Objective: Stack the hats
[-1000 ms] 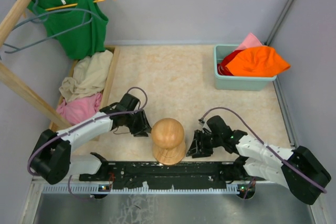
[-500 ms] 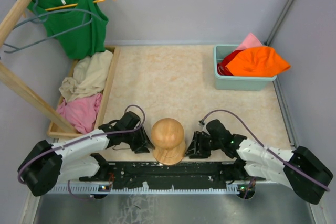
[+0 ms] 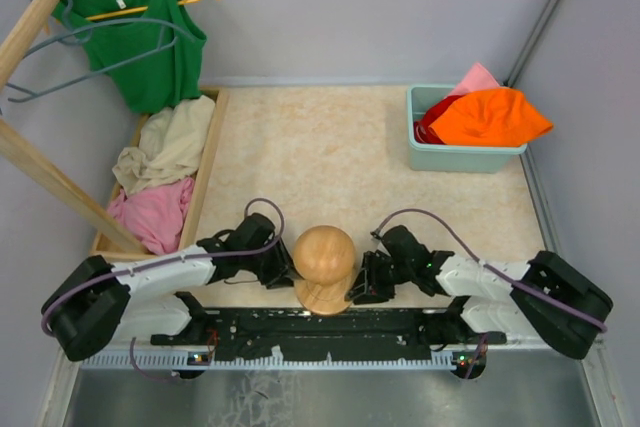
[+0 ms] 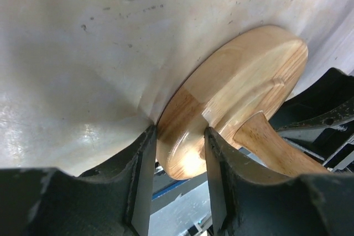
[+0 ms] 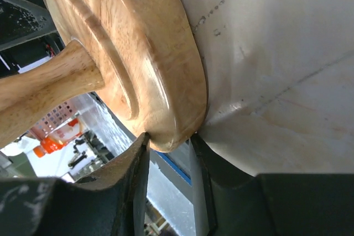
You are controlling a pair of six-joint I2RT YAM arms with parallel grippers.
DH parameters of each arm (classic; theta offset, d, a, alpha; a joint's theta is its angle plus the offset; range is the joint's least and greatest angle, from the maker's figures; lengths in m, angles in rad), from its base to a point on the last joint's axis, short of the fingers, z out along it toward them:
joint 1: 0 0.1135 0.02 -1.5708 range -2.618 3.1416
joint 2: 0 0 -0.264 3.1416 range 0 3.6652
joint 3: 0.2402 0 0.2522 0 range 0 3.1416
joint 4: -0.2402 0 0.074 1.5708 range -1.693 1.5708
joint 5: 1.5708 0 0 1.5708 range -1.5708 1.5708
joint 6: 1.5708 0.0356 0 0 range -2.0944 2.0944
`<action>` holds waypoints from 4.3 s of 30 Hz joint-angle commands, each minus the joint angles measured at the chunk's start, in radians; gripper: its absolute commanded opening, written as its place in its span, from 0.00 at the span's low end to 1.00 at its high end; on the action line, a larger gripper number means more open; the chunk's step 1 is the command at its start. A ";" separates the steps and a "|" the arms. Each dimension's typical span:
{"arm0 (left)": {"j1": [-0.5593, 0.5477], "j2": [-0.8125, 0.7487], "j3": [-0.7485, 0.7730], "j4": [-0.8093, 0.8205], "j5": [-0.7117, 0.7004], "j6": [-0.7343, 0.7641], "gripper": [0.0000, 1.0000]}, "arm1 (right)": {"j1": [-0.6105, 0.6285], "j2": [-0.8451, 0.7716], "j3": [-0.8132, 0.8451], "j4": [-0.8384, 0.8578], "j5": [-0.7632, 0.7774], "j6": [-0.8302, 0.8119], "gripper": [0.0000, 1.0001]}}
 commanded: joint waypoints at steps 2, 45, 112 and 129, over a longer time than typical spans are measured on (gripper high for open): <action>-0.009 0.075 0.015 0.083 -0.087 -0.007 0.45 | 0.012 0.149 0.094 0.152 0.095 -0.002 0.29; 0.457 0.617 0.781 -0.015 -0.045 0.467 0.49 | -0.636 0.009 0.868 -0.485 0.245 -0.535 0.99; 0.660 0.719 1.122 -0.046 0.185 0.709 0.54 | -0.938 0.624 1.890 -0.951 0.498 -0.767 0.00; 0.661 0.584 1.035 -0.065 0.166 0.740 0.55 | -0.678 0.674 1.911 -0.621 -0.073 -0.306 0.00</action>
